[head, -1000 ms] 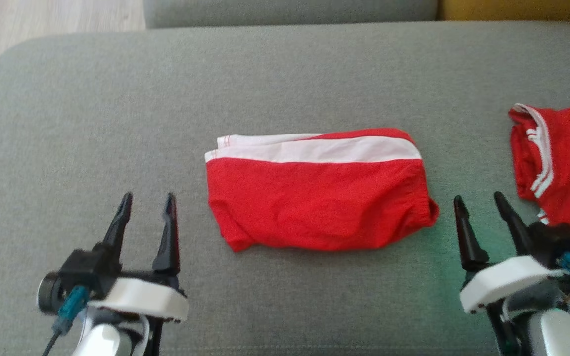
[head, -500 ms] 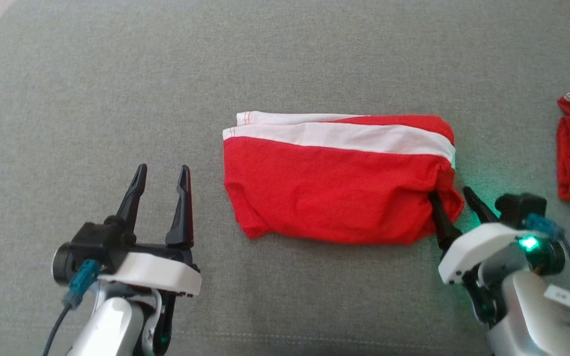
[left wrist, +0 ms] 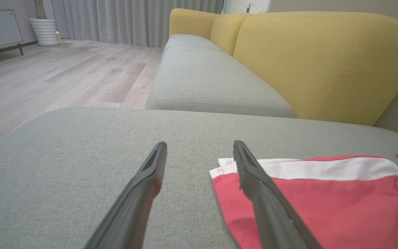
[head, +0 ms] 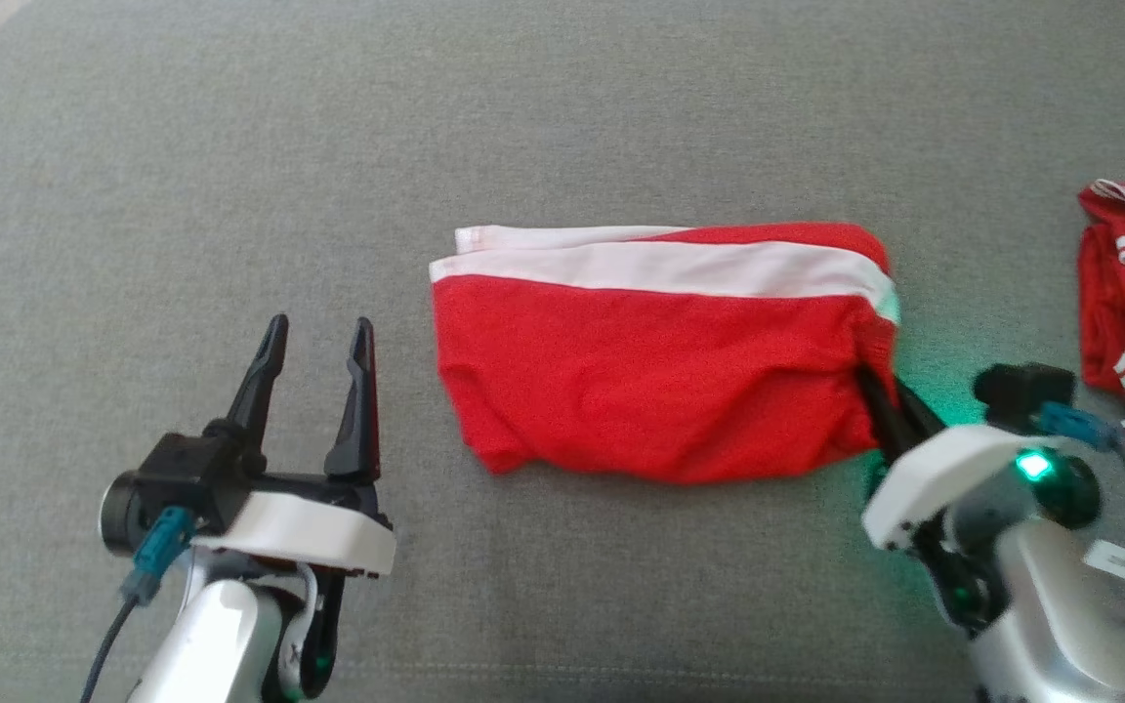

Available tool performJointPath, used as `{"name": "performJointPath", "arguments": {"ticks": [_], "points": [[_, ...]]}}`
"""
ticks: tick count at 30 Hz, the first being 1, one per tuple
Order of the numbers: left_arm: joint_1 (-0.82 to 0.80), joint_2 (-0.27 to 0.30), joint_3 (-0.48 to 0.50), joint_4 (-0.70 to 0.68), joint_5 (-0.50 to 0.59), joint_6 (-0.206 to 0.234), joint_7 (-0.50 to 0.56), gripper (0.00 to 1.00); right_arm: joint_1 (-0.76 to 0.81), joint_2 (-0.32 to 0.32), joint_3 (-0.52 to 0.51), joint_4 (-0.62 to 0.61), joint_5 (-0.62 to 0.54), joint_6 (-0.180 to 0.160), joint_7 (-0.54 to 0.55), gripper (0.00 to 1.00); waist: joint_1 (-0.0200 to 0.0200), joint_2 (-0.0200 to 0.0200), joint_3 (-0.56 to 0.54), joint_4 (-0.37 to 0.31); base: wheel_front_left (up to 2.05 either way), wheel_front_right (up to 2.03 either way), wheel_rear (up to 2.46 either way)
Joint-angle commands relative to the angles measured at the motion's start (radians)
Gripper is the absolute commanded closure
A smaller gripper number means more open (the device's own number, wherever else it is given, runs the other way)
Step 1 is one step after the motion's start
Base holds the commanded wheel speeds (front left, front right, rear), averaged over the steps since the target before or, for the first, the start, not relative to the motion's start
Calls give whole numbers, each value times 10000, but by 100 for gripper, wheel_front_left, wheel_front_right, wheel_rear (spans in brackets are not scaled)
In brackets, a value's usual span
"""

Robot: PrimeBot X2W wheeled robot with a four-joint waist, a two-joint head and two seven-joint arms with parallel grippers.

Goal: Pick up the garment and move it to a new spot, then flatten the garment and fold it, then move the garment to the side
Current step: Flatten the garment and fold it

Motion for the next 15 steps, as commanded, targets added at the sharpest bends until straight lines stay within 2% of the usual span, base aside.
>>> {"name": "performJointPath", "arguments": {"ticks": [1,9,15], "points": [[-297,61,445,-346,94,-16,-122,0,205,-308,51,-291,97,-9,-69,100,0,-1,-29,-48,0,0,0],[-125,-34,578,-355,186,-65,-123,0,963,-1136,-672,-1049,225,-9,146,100,0,-1,-225,-275,0,0,0],[-54,-46,700,-346,259,-122,-123,0,928,-1348,-372,-2223,873,-9,823,100,0,-1,-335,-452,0,0,0]]}}
